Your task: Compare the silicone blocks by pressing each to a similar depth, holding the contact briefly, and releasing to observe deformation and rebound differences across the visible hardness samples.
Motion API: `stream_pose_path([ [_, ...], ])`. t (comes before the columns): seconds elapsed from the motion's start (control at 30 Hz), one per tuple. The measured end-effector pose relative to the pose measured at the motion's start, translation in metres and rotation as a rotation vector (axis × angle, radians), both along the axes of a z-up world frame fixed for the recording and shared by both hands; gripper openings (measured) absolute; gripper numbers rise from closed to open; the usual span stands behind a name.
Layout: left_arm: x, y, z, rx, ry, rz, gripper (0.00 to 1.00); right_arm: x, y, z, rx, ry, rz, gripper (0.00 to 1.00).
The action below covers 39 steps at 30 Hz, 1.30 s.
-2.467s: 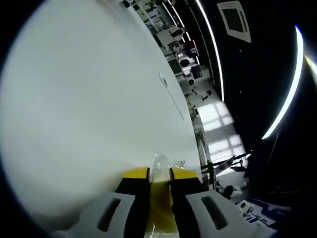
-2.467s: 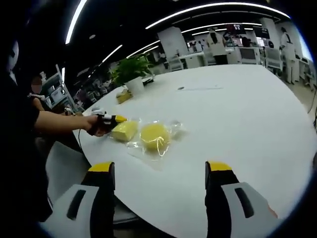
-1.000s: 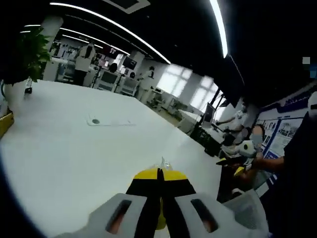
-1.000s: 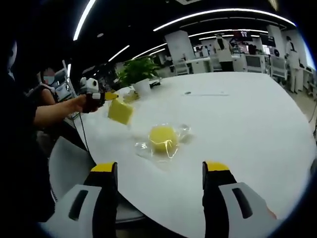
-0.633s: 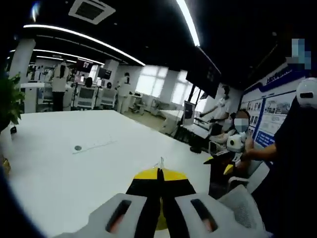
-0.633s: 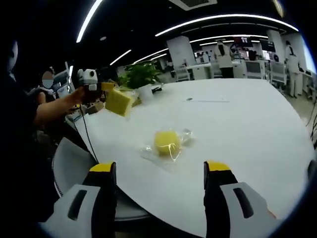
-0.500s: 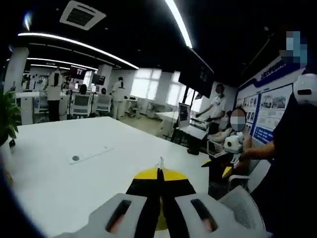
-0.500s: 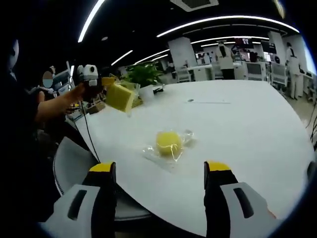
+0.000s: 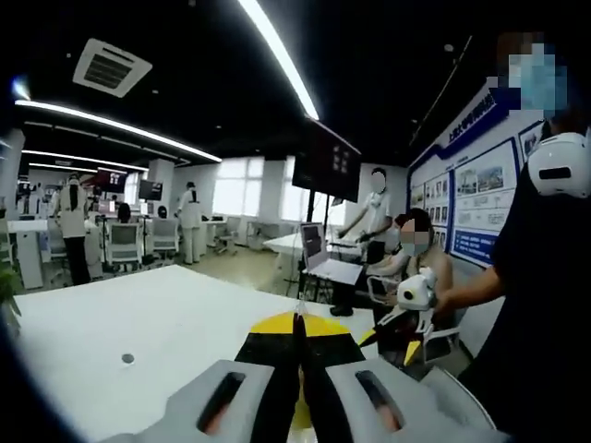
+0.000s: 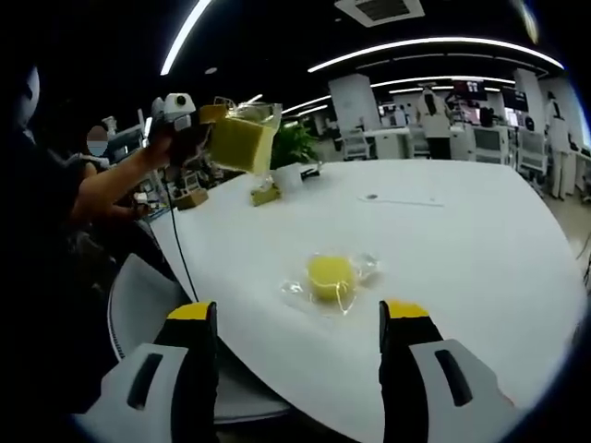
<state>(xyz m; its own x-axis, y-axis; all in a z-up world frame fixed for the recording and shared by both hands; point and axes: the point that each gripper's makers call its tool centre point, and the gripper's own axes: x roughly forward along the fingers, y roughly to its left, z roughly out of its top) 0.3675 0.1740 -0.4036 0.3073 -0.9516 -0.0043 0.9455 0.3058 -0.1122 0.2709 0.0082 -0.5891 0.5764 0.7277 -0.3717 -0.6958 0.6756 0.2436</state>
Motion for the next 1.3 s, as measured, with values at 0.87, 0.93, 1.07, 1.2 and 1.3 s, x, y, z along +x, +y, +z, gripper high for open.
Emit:
stream_pose_path([
  [0.87,-0.027,-0.023,0.000,0.004,0.006,-0.156,0.00,0.043,0.080,0.087,0.145,-0.176,0.287,0.60],
  [0.93,-0.031,-0.026,-0.002,0.013,0.010,-0.173,0.00,0.048,0.086,0.094,0.160,-0.185,0.303,0.59],
  [1.07,-0.038,-0.031,-0.002,0.019,0.006,-0.206,0.00,0.055,0.103,0.107,0.198,-0.189,0.356,0.56],
  [1.2,-0.044,-0.037,0.003,0.008,0.002,-0.237,0.00,0.058,0.118,0.113,0.244,-0.153,0.403,0.52],
  [1.3,-0.049,-0.041,0.009,-0.005,-0.006,-0.264,0.00,0.057,0.126,0.117,0.278,-0.130,0.425,0.53],
])
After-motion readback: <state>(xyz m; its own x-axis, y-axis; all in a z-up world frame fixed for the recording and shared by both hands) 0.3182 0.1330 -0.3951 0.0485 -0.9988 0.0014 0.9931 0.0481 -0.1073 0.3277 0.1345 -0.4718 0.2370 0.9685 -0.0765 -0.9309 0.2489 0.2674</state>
